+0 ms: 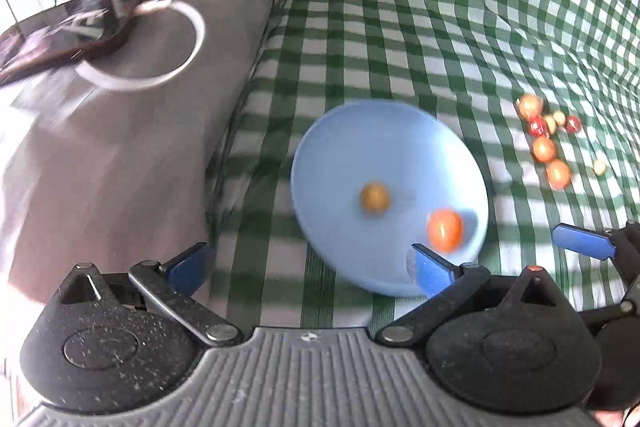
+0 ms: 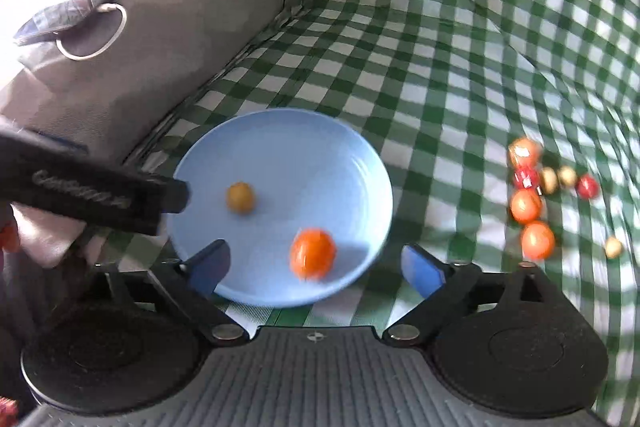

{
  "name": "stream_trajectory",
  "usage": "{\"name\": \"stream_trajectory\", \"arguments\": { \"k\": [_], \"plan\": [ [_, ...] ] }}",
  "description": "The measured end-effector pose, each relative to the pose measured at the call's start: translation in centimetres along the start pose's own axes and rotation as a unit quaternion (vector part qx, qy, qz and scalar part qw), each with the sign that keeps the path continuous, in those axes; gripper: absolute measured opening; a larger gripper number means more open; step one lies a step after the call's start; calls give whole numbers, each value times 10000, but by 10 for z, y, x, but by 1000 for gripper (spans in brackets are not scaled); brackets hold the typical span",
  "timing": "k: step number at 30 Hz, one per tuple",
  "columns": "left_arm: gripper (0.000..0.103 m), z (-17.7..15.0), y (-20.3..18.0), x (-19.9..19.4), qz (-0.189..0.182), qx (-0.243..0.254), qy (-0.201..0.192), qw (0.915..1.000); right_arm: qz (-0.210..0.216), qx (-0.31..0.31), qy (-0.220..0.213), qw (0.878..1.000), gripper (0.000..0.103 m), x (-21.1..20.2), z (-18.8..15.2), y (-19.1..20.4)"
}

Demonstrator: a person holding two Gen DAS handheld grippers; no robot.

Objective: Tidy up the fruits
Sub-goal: 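Open both tools to drop the fruits onto the blue plate, then lift both tools back from the plate toward the fruit cluster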

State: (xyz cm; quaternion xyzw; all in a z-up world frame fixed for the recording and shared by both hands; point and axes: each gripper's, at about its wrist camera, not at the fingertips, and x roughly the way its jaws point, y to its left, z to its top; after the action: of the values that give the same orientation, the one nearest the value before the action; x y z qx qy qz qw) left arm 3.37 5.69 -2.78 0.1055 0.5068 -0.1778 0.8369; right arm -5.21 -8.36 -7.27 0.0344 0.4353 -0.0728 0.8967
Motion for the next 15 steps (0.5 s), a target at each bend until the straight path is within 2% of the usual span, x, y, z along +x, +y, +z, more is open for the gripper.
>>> {"name": "stream_trajectory", "arguments": {
  "k": [5, 15],
  "plan": [
    [103, -31, -2, -29, 111, 63, 7, 9999, -72, 154, 23, 9999, 99, -35, -26, 12],
    [103, -50, -13, -75, 188, 93, -557, 9982, -352, 326, -649, 9967, 102, -98, -49, 17]
  ]
}}
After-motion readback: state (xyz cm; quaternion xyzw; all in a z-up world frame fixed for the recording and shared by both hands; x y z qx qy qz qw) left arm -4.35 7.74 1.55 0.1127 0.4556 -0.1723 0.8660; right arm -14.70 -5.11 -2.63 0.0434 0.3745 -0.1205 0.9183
